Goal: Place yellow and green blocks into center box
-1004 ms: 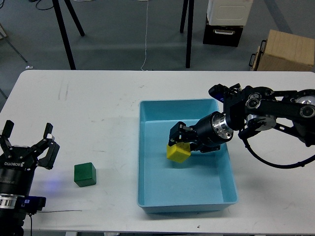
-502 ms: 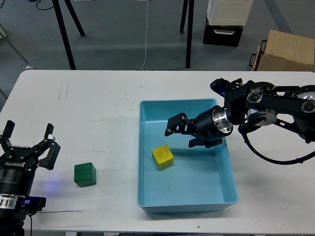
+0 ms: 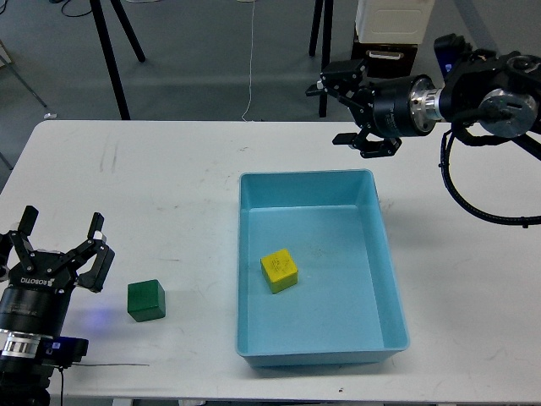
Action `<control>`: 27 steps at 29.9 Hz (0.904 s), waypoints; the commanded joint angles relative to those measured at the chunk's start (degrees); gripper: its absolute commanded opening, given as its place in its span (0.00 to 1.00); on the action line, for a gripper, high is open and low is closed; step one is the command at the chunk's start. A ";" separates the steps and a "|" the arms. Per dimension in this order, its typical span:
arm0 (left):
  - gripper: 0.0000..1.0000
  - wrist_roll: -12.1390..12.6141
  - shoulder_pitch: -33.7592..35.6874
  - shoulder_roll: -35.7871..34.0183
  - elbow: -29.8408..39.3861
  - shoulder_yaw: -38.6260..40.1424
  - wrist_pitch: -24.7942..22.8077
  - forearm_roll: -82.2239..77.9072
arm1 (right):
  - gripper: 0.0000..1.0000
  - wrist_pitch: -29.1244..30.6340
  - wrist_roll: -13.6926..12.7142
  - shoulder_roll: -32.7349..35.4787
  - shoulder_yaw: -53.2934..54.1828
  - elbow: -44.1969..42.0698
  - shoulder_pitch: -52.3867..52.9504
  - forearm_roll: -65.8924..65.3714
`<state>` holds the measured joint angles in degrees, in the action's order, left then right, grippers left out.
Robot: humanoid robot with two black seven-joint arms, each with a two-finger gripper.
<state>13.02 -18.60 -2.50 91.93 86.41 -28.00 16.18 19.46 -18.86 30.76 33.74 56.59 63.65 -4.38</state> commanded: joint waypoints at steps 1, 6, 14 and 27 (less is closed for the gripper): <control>1.00 -0.01 0.05 -0.04 0.00 0.08 0.00 0.08 | 0.99 0.49 8.64 -0.96 12.12 -3.42 -6.59 11.02; 1.00 -0.01 0.05 -0.13 0.00 0.25 0.00 0.08 | 0.99 5.66 14.46 -0.70 20.91 -3.07 -14.59 25.71; 1.00 -0.01 0.32 -0.22 0.35 0.78 0.00 0.16 | 1.00 8.54 15.34 -0.78 36.55 3.33 -36.38 31.71; 1.00 -0.01 1.63 -0.66 0.71 2.36 0.00 0.16 | 1.00 8.54 15.43 -5.34 55.10 27.68 -74.08 31.80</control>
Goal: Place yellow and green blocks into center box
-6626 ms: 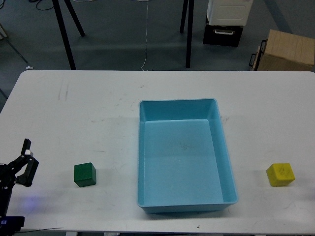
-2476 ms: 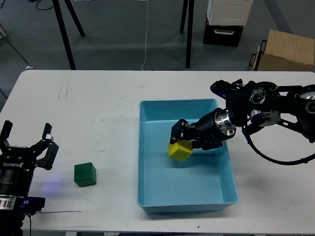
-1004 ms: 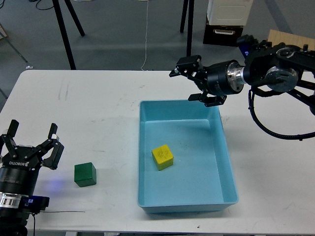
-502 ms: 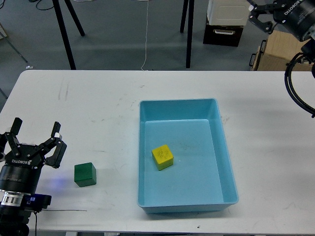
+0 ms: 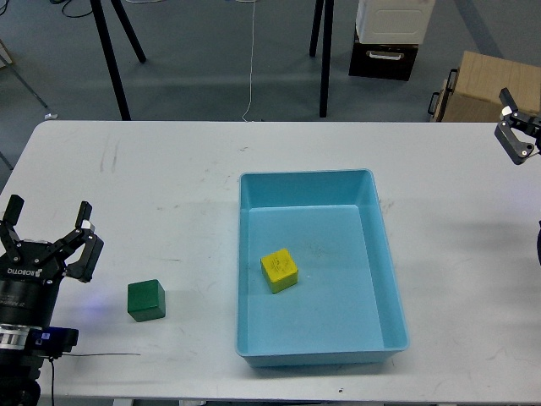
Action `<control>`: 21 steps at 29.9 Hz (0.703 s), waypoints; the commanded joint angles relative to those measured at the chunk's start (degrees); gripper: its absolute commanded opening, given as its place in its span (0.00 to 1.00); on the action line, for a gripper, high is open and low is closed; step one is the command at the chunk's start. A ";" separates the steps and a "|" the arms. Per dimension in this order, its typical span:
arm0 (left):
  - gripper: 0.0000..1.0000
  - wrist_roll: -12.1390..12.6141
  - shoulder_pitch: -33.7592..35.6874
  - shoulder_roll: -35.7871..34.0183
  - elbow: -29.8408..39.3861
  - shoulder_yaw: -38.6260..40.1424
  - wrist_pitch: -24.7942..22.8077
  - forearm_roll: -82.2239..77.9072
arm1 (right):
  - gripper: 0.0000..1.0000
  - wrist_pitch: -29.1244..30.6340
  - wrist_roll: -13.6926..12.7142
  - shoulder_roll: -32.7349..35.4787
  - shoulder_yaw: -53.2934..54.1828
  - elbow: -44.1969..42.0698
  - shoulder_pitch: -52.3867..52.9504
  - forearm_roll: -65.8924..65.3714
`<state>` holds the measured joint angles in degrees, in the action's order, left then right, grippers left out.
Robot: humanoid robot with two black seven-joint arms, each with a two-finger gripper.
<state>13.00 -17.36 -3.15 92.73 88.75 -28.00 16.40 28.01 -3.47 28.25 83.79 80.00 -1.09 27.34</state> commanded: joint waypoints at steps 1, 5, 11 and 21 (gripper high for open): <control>1.00 0.00 0.66 -0.01 -0.09 0.02 0.00 -0.05 | 1.00 -0.01 0.05 -4.85 6.98 5.50 -12.76 0.08; 1.00 0.09 2.50 -0.19 -0.09 0.28 0.00 -0.05 | 1.00 -0.01 -0.04 -10.49 9.99 9.38 -21.58 -0.44; 1.00 0.01 3.92 -1.41 0.08 1.76 0.00 0.13 | 1.00 -0.01 -0.04 -10.77 10.52 9.47 -22.73 -0.71; 1.00 0.00 10.50 -1.07 -6.15 9.42 0.00 3.46 | 1.00 -0.01 -0.04 -6.63 12.71 9.47 -22.99 -0.71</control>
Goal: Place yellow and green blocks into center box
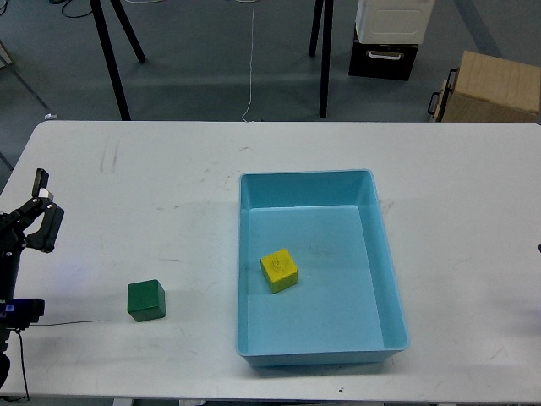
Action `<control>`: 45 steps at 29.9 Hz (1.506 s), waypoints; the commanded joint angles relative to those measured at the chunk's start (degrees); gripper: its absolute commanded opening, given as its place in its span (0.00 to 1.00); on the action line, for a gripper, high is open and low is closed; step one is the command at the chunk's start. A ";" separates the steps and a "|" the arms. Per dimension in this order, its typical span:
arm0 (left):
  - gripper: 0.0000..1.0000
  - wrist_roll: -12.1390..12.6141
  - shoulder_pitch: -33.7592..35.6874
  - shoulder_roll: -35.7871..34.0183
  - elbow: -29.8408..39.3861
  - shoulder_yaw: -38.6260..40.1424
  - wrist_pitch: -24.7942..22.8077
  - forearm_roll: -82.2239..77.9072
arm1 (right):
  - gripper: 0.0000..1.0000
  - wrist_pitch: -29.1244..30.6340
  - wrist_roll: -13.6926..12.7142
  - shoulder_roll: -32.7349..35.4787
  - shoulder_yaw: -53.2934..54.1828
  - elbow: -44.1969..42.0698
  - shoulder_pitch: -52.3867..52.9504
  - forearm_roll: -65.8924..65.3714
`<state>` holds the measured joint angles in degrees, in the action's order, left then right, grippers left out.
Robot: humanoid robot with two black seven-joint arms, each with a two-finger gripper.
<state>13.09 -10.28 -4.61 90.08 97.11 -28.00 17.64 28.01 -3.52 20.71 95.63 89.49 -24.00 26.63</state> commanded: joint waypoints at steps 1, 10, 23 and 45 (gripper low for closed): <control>1.00 0.01 4.30 0.22 -3.68 0.97 0.00 3.18 | 1.00 -0.01 0.01 0.91 0.96 -0.01 -0.16 0.00; 1.00 0.09 12.65 -12.41 -2.01 2.91 0.00 3.54 | 1.00 -0.01 0.01 0.21 0.79 0.07 -0.43 0.00; 1.00 1.06 26.53 -37.12 -0.43 -14.47 0.00 -7.70 | 1.00 -0.01 0.01 0.03 0.43 0.60 1.42 -0.08; 1.00 13.19 89.98 -46.10 -0.08 -97.86 0.23 -24.92 | 1.00 -0.01 -0.08 -3.31 -0.53 1.04 2.38 -1.31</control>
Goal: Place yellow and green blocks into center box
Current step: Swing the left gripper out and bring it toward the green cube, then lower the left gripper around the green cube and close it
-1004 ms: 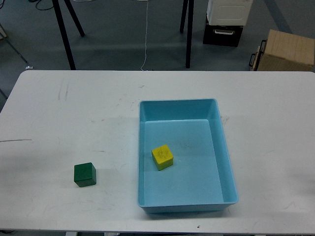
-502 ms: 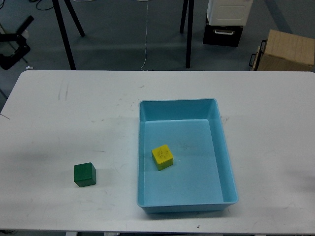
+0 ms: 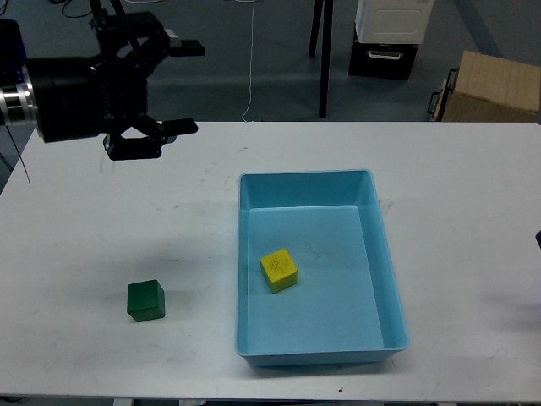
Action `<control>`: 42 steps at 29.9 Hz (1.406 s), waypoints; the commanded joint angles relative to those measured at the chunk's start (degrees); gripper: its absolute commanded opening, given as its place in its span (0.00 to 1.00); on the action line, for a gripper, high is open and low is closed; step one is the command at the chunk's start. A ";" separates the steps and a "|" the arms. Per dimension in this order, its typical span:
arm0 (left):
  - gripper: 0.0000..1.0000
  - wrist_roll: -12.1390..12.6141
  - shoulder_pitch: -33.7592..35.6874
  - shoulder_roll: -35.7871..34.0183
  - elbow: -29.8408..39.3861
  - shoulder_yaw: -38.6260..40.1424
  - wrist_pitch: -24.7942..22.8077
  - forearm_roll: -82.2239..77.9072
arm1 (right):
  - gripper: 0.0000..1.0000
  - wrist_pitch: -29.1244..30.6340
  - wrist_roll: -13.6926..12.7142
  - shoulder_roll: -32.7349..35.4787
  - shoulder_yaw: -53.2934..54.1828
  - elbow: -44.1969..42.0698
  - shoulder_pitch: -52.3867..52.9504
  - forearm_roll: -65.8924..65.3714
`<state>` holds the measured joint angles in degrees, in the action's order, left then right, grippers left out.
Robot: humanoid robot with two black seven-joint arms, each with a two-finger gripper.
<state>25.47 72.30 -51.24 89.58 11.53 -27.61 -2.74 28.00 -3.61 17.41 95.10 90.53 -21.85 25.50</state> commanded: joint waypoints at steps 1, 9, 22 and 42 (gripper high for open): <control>1.00 1.16 8.98 0.27 0.94 -15.72 -0.17 -5.95 | 1.00 0.00 0.01 0.00 0.00 -0.01 0.23 -0.19; 1.00 2.53 15.59 -4.30 5.60 -38.85 -0.39 -25.43 | 1.00 0.00 0.01 0.08 0.00 -0.01 0.93 -0.28; 1.00 2.13 11.11 -7.47 6.04 -42.91 -0.39 -33.65 | 1.00 0.00 0.01 0.00 -2.37 -0.27 2.34 -3.09; 1.00 2.04 4.69 5.36 -0.28 -36.23 -0.39 -31.01 | 1.00 -0.49 0.01 -0.09 -4.13 -0.71 2.69 -4.85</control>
<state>27.50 76.87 -47.04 89.33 -24.80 -28.00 -34.75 27.50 -3.61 17.39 91.32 89.90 -19.15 20.74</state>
